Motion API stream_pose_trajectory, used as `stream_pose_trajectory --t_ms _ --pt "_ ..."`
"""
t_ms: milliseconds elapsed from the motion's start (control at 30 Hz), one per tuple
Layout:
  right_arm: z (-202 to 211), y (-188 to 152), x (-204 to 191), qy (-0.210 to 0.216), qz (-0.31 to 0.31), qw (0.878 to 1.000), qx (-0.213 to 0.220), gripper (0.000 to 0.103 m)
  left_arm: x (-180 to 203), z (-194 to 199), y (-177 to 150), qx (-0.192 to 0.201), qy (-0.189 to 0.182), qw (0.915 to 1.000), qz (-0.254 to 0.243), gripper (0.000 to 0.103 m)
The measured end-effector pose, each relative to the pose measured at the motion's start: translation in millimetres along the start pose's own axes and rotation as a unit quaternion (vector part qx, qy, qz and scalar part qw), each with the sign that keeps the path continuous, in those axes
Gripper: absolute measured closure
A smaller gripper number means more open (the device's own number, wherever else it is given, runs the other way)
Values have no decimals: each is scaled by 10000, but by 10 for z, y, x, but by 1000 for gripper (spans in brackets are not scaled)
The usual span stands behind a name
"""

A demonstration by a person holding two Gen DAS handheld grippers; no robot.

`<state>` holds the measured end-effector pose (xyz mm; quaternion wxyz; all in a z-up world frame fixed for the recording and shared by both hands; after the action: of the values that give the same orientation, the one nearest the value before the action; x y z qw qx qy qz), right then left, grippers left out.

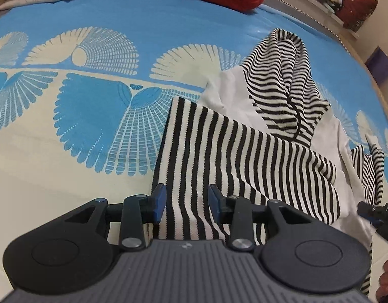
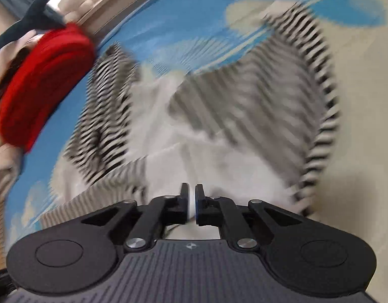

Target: Fold small clothes

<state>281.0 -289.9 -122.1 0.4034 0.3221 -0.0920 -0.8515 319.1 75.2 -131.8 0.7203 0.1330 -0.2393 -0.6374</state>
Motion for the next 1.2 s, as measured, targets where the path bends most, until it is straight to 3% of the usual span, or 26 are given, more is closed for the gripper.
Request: stream_pose_trajectory --t_ms 67,167,233,267,300,467,533,633,733,833,867,933,967,1033,1100,1200 --pt "-65 -53 30 -71 -167 9998 -91 53 -18 13 27 32 10 10000 78 63" --pt "-163 -100 115 -132 -496 9985 -208 53 -47 24 68 67 62 9999 109 63" --pt "-208 -115 72 4 -530 9983 -224 65 -63 34 83 71 100 9999 106 63" --pt "-218 -119 29 85 -435 9988 -222 86 -70 36 89 72 102 9999 85 63" --pt "-210 -112 -25 147 -327 9992 -170 101 -76 41 97 82 113 9999 74 63" --pt "324 170 -214 235 -26 9964 813 101 -59 67 112 129 108 9999 -3 63" --pt "384 212 -117 -1 -8 9967 814 101 2 70 82 112 68 9999 -109 63" --pt "150 117 213 -395 -445 9980 227 100 119 52 12 64 -2 9994 -348 63" --pt "173 143 332 -773 -545 9950 312 95 205 15 -74 -55 -127 9989 -453 63" --pt "296 215 44 -226 -90 9974 672 94 278 -15 -151 -199 -333 9979 -517 63" --pt "309 215 -31 31 -28 9975 700 89 293 -24 -168 -226 -392 9976 -526 63" --pt "224 164 -16 322 -187 9986 373 80 309 -30 -205 -278 -460 9970 -552 63" --pt "99 109 65 156 -302 9994 89 74 309 -42 -232 -320 -458 9968 -574 63" --pt "-98 -25 361 -485 -580 9960 -474 72 283 -119 -330 -534 -408 9960 -589 63" --pt "-77 -24 521 -588 -1056 9918 -426 78 201 -263 -490 -913 -262 9939 -568 63" --pt "73 192 332 -357 -662 9971 -133 74 187 -281 -522 -937 -157 9939 -568 64"
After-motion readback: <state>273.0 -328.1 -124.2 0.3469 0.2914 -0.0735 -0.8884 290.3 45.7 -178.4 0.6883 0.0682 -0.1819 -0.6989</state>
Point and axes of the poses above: each gripper's, at about its wrist camera, not at the fingertips, and z roughly against the way its jaws point, x to its right, y to its top, the point moved 8 cm from there along -z, roughly the way its jaws point, and after that the axes turned 5 degrees about x, right-handed, at the moved point
